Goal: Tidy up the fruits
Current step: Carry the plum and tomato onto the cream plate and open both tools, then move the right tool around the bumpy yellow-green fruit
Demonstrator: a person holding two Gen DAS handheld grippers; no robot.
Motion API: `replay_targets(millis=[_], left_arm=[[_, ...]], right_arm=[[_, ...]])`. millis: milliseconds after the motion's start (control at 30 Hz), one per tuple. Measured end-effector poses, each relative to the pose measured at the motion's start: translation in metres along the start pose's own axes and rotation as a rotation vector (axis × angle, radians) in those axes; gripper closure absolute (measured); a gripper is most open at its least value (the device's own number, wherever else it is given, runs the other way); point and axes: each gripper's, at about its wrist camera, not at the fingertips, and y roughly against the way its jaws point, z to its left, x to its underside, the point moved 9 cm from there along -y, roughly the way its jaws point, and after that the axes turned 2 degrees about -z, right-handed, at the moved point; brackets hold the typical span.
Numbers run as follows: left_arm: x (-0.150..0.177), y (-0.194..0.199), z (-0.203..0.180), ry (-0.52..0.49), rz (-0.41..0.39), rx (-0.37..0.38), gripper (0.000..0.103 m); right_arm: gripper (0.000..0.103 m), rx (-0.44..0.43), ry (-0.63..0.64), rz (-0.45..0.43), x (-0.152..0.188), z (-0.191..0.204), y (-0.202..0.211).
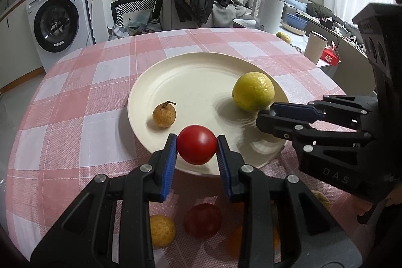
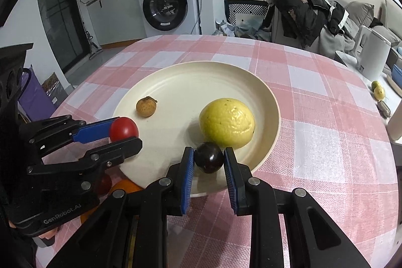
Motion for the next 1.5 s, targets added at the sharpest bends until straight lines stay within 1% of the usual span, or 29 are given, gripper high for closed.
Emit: replay_targets(millis=[100, 167, 200, 233, 300, 367, 400, 433, 467, 500, 533, 567, 633, 733, 900, 1000, 1100, 1233, 1367, 1500], left_arm=[[-0.002, 0.002, 0.001, 0.003, -0.018, -0.012, 0.075], [-0.002, 0.005, 0.002, 0.003, -0.027, -0.017, 0.073], [-0.001, 0.007, 0.003, 0.001, -0.028, -0.023, 0.065], [0.000, 0.010, 0.004, -0.003, -0.033, -0.039, 0.059], [0.000, 0.019, 0.005, -0.016, -0.058, -0.070, 0.035], [0.002, 0.032, 0.007, -0.021, -0.087, -0.096, 0.020], [0.003, 0.039, 0.007, -0.019, -0.097, -0.095, 0.019], [0.004, 0.046, 0.006, -0.015, -0.106, -0.084, 0.019], [0.006, 0.052, 0.006, -0.008, -0.107, -0.075, 0.018], [0.007, 0.057, 0.007, 0.000, -0.109, -0.073, 0.015], [0.009, 0.063, 0.008, 0.013, -0.111, -0.071, 0.012], [0.011, 0.070, 0.010, 0.021, -0.113, -0.074, 0.002], [0.015, 0.083, 0.011, 0.036, -0.130, -0.073, 0.001], [0.020, 0.101, 0.013, 0.060, -0.134, -0.074, 0.001], [0.027, 0.120, 0.010, 0.060, -0.136, -0.074, 0.001], [0.029, 0.127, 0.008, 0.052, -0.133, -0.083, 0.001], [0.028, 0.131, 0.007, 0.054, -0.136, -0.082, 0.001], [0.029, 0.132, 0.011, 0.065, -0.131, -0.084, 0.001], [0.033, 0.124, 0.014, 0.073, -0.107, -0.087, 0.001], [0.034, 0.115, 0.014, 0.075, -0.092, -0.089, 0.001]], right_arm=[[0.077, -0.003, -0.002, -0.006, 0.001, 0.000, 0.003], [0.069, -0.011, -0.007, -0.019, 0.000, -0.001, 0.009], [0.068, -0.009, -0.004, -0.021, 0.000, -0.002, 0.012], [0.066, -0.002, 0.002, -0.023, 0.000, -0.002, 0.016], [0.055, 0.003, -0.001, -0.037, 0.002, -0.004, 0.026], [0.037, 0.002, -0.011, -0.058, 0.004, -0.007, 0.036], [0.032, -0.006, -0.018, -0.066, 0.007, -0.008, 0.042], [0.022, -0.016, -0.024, -0.074, 0.009, -0.009, 0.048], [0.015, -0.027, -0.037, -0.082, 0.011, -0.009, 0.054], [0.013, -0.036, -0.048, -0.086, 0.013, -0.010, 0.058], [0.008, -0.049, -0.058, -0.089, 0.016, -0.009, 0.063], [0.001, -0.062, -0.067, -0.092, 0.018, -0.008, 0.067], [0.000, -0.089, -0.072, -0.100, 0.022, -0.004, 0.075], [0.000, -0.111, -0.064, -0.119, 0.024, 0.002, 0.086], [0.000, -0.107, -0.009, -0.113, 0.024, 0.016, 0.094], [0.000, -0.102, 0.012, -0.092, 0.031, 0.021, 0.092], [0.000, -0.089, 0.032, -0.061, 0.035, 0.022, 0.088], [0.000, -0.105, 0.041, -0.035, 0.040, 0.023, 0.084], [0.000, -0.090, 0.075, 0.005, 0.048, 0.027, 0.076], [0.000, -0.106, 0.095, 0.032, 0.054, 0.033, 0.070]])
